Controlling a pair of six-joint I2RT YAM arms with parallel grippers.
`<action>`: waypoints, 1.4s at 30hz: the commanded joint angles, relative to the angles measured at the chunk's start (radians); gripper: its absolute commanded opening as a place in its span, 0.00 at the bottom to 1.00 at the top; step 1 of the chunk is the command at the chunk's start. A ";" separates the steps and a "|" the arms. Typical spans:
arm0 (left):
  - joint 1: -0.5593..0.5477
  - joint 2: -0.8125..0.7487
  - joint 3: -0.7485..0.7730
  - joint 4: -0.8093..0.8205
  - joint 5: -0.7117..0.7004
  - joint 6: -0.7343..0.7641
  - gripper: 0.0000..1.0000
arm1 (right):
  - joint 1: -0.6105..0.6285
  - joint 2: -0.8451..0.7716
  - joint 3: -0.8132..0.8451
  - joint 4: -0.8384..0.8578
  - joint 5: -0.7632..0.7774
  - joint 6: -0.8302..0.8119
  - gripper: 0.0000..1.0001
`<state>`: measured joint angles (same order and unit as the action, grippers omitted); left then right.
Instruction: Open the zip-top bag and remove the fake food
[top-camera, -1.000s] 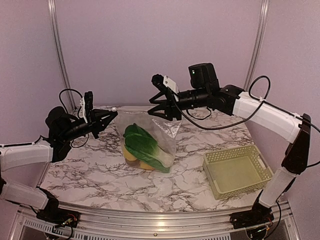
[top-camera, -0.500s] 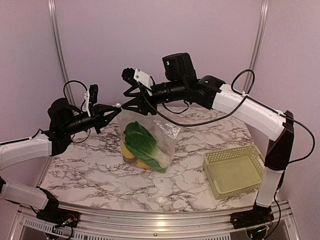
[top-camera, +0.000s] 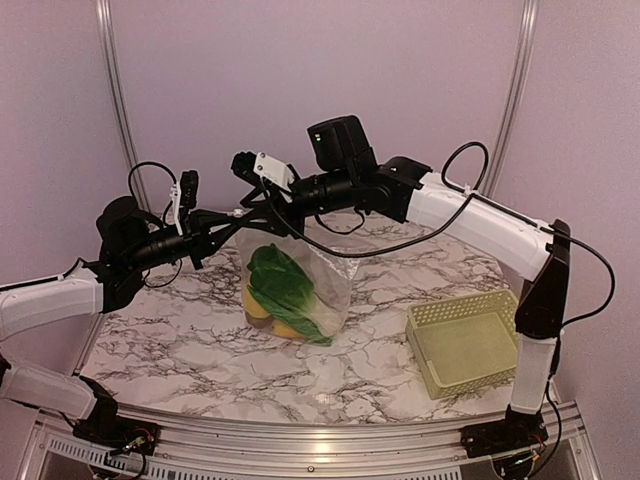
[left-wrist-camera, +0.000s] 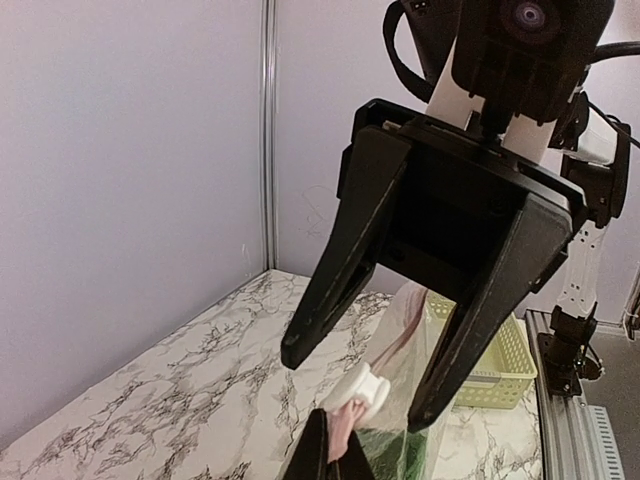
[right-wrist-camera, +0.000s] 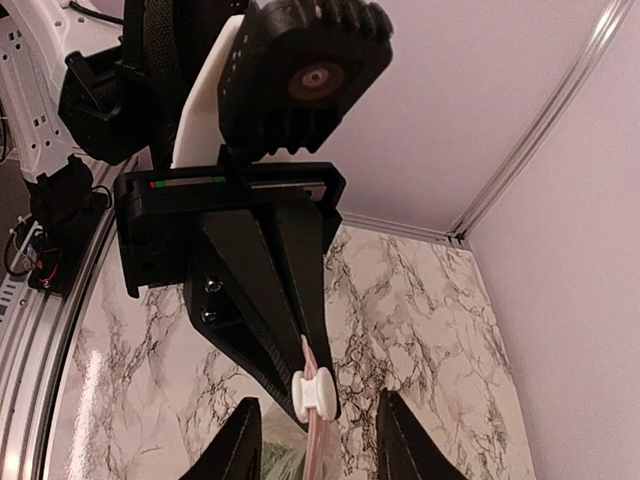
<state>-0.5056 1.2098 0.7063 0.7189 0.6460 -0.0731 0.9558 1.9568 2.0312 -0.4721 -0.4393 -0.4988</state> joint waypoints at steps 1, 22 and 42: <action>-0.008 -0.020 0.018 -0.015 0.003 0.019 0.00 | 0.011 0.018 0.051 0.012 -0.011 0.009 0.37; -0.012 -0.024 0.004 -0.006 -0.028 0.018 0.00 | 0.009 0.027 0.061 -0.008 0.013 0.014 0.00; 0.063 -0.065 -0.087 0.175 -0.127 -0.104 0.00 | -0.129 -0.224 -0.364 0.119 0.060 0.077 0.00</action>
<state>-0.4866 1.1889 0.6411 0.7624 0.5854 -0.1150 0.8810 1.7927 1.7279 -0.3222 -0.4515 -0.4454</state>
